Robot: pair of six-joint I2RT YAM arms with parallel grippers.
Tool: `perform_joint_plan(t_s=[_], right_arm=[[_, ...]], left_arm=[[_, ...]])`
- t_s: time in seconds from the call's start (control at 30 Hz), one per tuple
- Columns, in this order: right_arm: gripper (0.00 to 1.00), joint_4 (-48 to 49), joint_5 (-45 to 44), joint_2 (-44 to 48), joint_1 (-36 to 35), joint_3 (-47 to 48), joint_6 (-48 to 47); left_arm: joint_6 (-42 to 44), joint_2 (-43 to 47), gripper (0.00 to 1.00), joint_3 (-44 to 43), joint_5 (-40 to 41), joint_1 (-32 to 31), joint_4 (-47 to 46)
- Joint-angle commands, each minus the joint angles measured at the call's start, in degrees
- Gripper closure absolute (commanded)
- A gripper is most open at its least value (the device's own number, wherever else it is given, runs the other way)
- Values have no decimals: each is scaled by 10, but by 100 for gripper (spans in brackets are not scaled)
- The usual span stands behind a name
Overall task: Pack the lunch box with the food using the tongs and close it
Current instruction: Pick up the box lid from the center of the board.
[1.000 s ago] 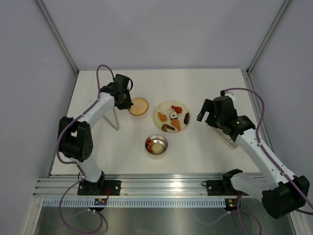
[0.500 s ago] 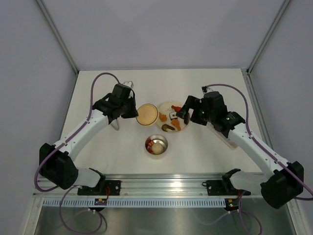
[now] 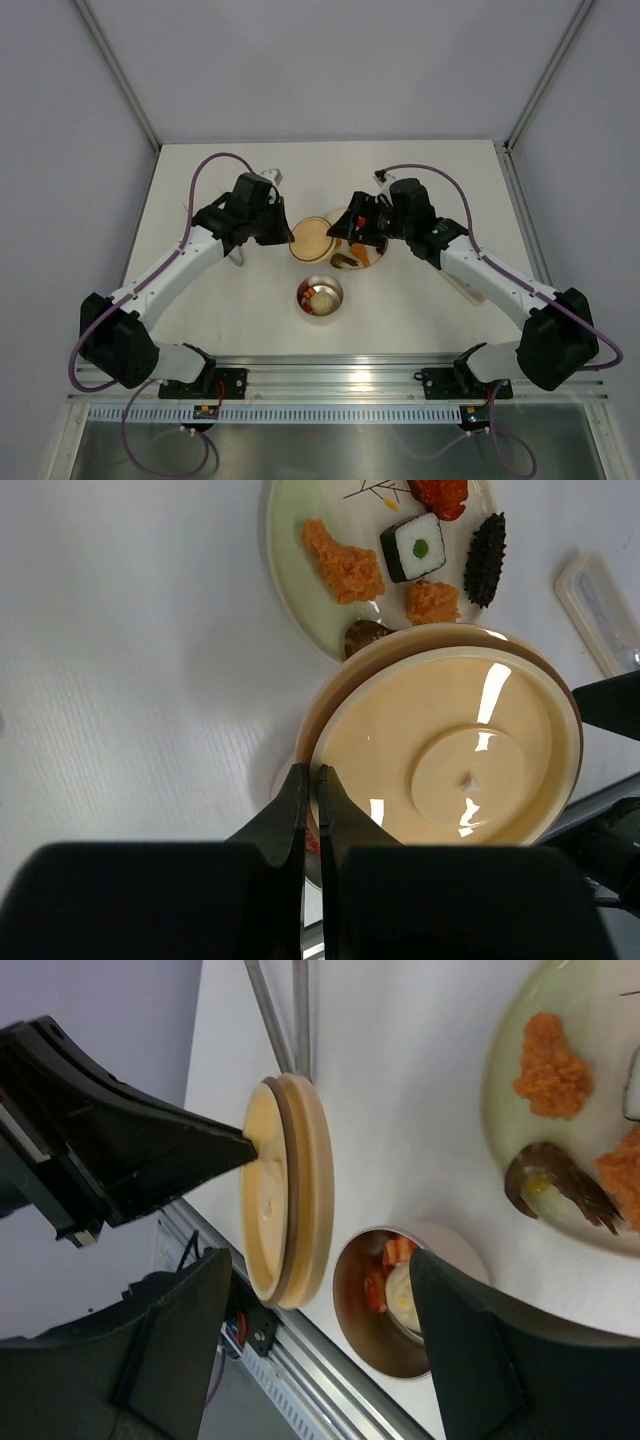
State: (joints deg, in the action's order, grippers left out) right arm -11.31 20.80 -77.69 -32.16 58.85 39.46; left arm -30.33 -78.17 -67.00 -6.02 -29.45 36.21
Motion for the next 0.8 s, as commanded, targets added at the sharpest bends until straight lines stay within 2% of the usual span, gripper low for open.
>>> perform_joint_plan(t_s=[0.0,0.1,0.13,0.2,0.23,0.33,0.37,0.47,0.53,0.57,0.6,0.67,0.73,0.77], right_arm=[[21,66,52,-21,-12,25,27],[29,85,64,-34,-19,28,39],[36,89,67,-37,-19,28,41],[43,98,70,-41,-20,28,48],[51,102,70,-42,-20,28,50],[65,101,67,-38,-22,27,50],[77,100,64,-35,-22,27,49],[100,82,50,-28,-22,28,43],[100,56,33,-23,-26,33,28],[100,45,14,-18,-27,41,23],[100,34,5,-16,-28,45,12],[100,6,-17,-6,-29,56,1],[100,-30,-39,0,-30,68,-15],[100,-46,-70,5,-32,73,-21]], left_arm=[[-8,21,100,-5,-27,-5,-37],[-10,21,100,-7,-27,-7,-39],[-10,21,100,-8,-27,-8,-38],[-10,23,100,-8,-26,-8,-38],[-8,23,100,-7,-25,-9,-39],[-7,23,100,-5,-22,-8,-37],[-7,23,100,-2,-22,-9,-37],[-7,23,100,-1,-23,-9,-39],[-5,22,99,-3,-22,-9,-37],[-4,21,94,-7,-21,-10,-35],[-3,21,72,-9,-15,-10,-30],[3,18,35,-16,-5,-10,-18],[11,19,10,-32,12,-11,6],[15,21,8,-38,18,-11,16]])
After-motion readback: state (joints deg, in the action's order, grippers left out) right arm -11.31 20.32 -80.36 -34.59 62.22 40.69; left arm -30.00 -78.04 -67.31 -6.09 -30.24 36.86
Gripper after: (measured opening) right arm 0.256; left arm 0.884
